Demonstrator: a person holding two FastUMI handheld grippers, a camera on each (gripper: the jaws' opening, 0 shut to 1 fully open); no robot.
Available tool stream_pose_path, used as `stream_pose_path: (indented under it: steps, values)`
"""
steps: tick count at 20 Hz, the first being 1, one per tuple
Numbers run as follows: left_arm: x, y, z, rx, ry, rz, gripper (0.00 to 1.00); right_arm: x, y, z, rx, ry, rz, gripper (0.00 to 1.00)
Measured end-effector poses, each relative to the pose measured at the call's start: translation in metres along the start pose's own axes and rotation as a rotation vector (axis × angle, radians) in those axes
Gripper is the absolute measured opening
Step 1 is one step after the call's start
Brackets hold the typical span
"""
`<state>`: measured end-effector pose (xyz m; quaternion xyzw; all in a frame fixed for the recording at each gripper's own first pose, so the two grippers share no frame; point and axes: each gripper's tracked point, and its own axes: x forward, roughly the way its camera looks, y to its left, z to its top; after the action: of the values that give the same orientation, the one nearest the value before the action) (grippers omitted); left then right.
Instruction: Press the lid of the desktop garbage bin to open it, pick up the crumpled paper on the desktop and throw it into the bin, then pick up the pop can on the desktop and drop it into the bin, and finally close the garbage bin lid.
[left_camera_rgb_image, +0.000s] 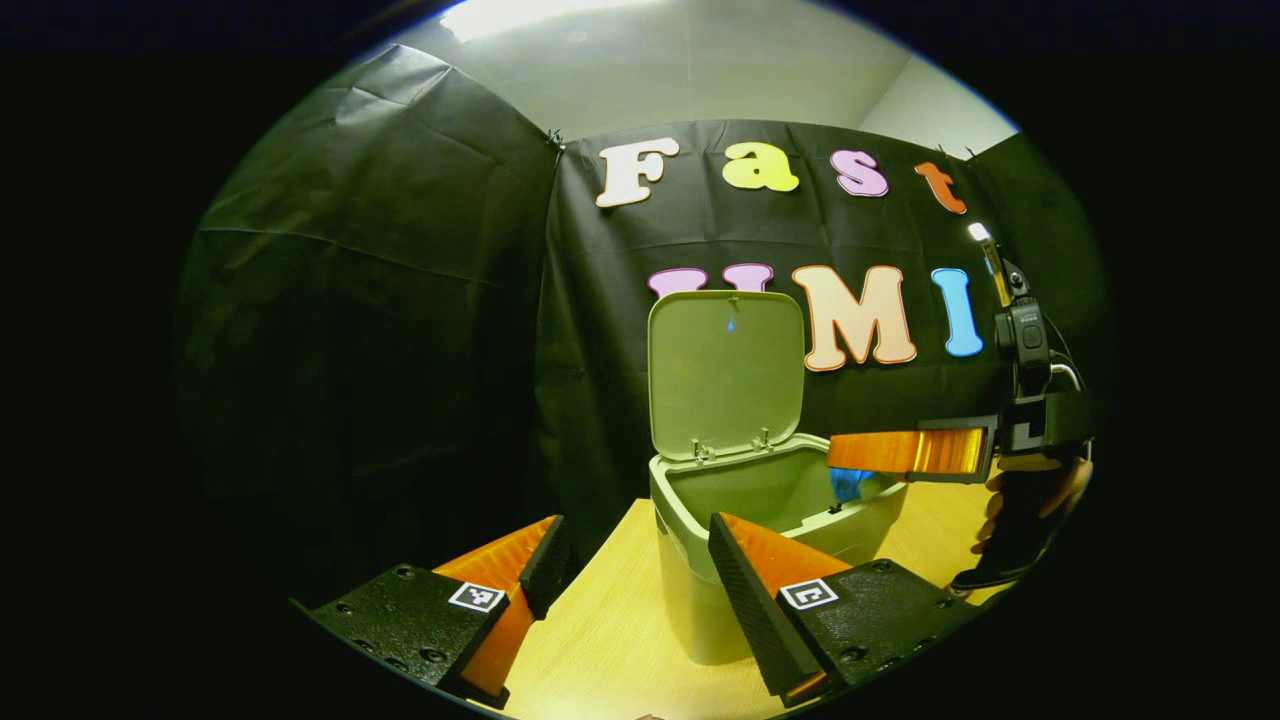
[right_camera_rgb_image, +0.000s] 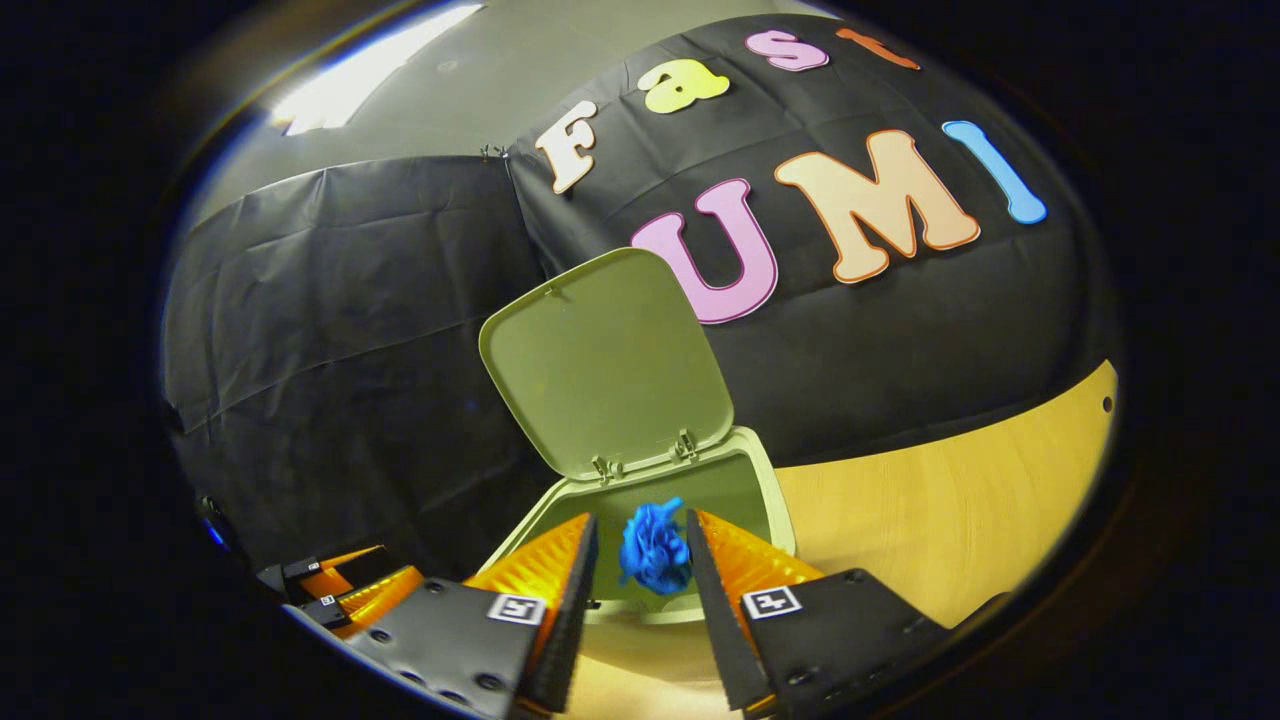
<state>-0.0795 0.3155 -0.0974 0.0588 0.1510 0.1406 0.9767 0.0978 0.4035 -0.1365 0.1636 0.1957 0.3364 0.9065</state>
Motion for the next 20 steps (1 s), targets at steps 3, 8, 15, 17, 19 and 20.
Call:
stream_pose_path:
  steps: [3, 8, 15, 17, 19, 20]
  values:
    - [-0.003, -0.014, 0.001, 0.002, -0.001, -0.023, 0.84, -0.004, -0.011, 0.009, -0.043, -0.025, -0.035, 0.96]
    - [-0.001, -0.063, 0.005, -0.004, -0.01, -0.115, 0.86, -0.044, -0.043, 0.042, -0.146, -0.118, -0.115, 0.97]
    - [-0.005, -0.164, 0.0, -0.051, 0.013, -0.296, 0.87, -0.121, -0.123, 0.063, -0.252, -0.161, -0.292, 0.97]
    - [-0.008, -0.194, -0.007, -0.072, 0.04, -0.342, 0.84, -0.142, -0.147, 0.062, -0.256, -0.151, -0.341, 0.97]
    - [-0.012, -0.228, -0.015, -0.094, 0.069, -0.405, 0.84, -0.166, -0.169, 0.06, -0.246, -0.14, -0.389, 0.97]
    - [-0.015, -0.243, -0.017, -0.105, 0.08, -0.435, 0.84, -0.178, -0.18, 0.059, -0.238, -0.14, -0.411, 0.94]
